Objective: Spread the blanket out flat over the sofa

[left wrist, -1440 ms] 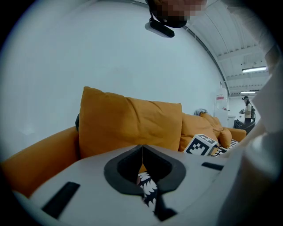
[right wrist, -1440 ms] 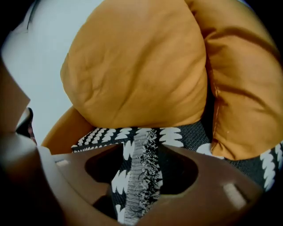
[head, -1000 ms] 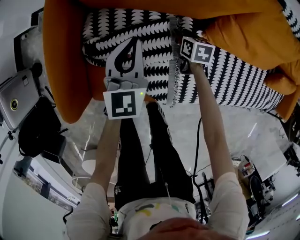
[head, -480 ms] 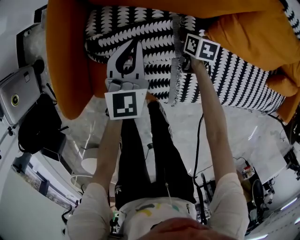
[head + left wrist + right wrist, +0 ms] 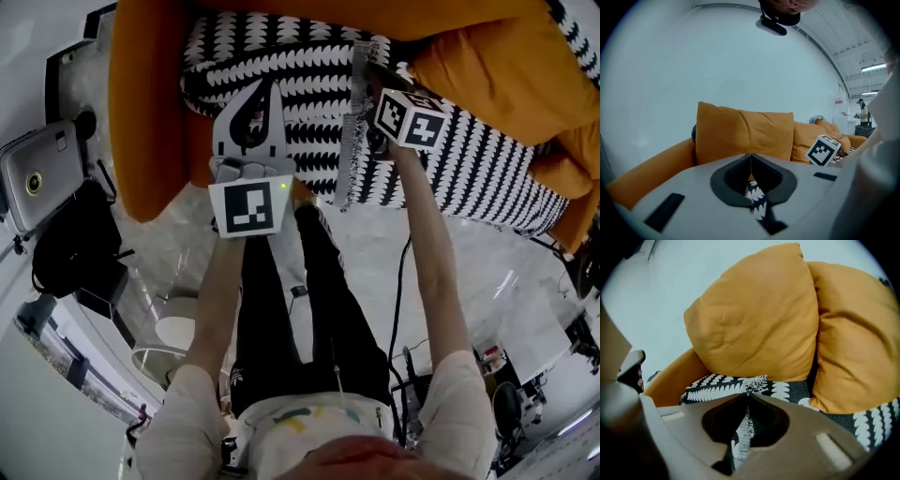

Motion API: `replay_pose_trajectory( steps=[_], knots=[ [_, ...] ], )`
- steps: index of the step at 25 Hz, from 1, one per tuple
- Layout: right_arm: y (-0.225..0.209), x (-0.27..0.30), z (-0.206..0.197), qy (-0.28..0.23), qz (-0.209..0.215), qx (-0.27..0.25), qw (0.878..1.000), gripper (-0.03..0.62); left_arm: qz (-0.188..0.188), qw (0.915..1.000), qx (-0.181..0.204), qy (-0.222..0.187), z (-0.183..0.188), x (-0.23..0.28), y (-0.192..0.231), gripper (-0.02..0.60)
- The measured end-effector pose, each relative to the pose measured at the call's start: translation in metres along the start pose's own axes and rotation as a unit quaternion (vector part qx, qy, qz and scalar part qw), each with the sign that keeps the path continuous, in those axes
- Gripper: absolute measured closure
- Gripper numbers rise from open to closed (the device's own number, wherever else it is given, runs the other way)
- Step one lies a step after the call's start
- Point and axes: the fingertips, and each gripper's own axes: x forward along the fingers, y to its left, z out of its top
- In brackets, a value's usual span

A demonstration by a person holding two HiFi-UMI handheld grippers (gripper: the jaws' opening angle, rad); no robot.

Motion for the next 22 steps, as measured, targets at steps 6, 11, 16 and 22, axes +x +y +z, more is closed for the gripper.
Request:
replay_pose_trajectory(
  steps=[6,11,16,22],
  knots=[
    [0.025,-0.033,0.011,-0.036,-0.003,-0.064,0.997,0.577,-0.032,0.9990,-0.004,0.031,-0.007,-0.011,-0.019,0.565],
    [0.044,-0.056,0.016,-0.071,0.012,-0.101,0.992,0.577,-0.079,0.9923,-0.016,0.094,-0.024,0.006,-0.030,0.560],
    [0.067,-0.086,0.023,-0.098,0.052,-0.159,0.981,0.577,-0.155,0.9795,0.032,0.124,-0.014,0.022,-0.059,0.416],
    [0.107,-0.117,0.025,-0.109,0.111,-0.236,0.959,0.577,-0.197,0.9638,0.103,0.147,-0.014,0.025,-0.064,0.413]
  ],
)
